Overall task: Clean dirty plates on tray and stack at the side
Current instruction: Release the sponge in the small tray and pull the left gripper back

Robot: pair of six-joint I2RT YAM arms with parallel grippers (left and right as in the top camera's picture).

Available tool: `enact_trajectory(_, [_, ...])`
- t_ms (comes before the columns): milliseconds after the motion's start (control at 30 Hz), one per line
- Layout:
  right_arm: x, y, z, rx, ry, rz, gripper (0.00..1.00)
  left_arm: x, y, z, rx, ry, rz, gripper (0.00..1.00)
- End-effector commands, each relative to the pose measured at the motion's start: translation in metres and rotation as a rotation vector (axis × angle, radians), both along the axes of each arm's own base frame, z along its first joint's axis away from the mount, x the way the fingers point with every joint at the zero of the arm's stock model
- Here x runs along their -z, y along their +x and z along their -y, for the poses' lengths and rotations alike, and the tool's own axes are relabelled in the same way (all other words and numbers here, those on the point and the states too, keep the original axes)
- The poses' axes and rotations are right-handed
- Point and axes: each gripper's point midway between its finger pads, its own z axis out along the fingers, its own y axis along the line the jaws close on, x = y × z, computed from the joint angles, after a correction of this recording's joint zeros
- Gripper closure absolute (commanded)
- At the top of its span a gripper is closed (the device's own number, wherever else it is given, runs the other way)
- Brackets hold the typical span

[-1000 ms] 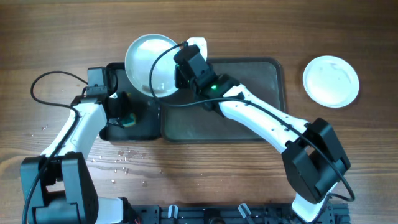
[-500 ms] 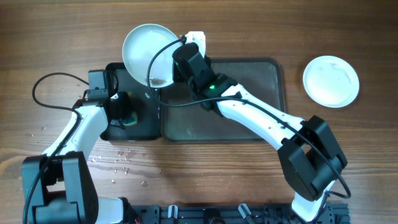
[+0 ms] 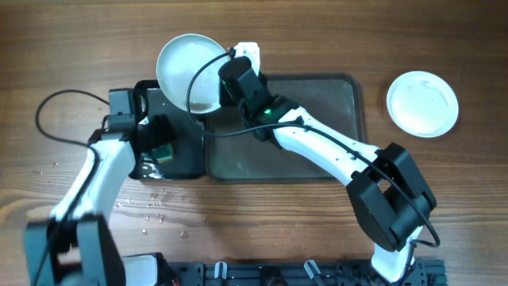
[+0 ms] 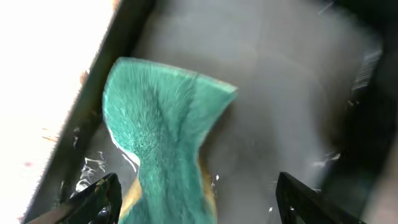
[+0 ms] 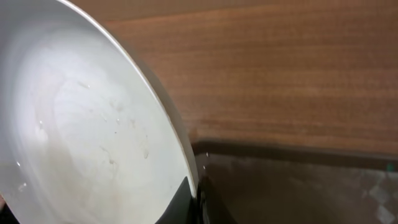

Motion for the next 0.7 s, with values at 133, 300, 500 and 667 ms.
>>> enact_trajectory(133, [-0.012, 0.007, -0.003, 0.007, 0.001, 0.044, 0.96, -0.126, 0.007, -0.006, -0.003, 0.063, 0.37, 0.19])
enact_trajectory(300, [-0.012, 0.007, -0.003, 0.007, 0.002, 0.044, 0.96, -0.19, -0.016, -0.029, -0.106, 0.185, 0.554, 0.19])
enact_trajectory(500, [-0.012, 0.007, -0.003, 0.006, 0.002, 0.044, 0.96, -0.239, -0.044, -0.032, -0.138, 0.207, 0.72, 0.0])
enact_trajectory(667, [-0.008, 0.005, -0.007, -0.001, -0.001, 0.04, 0.96, -0.255, -0.054, -0.031, -0.142, 0.208, 0.776, 0.0])
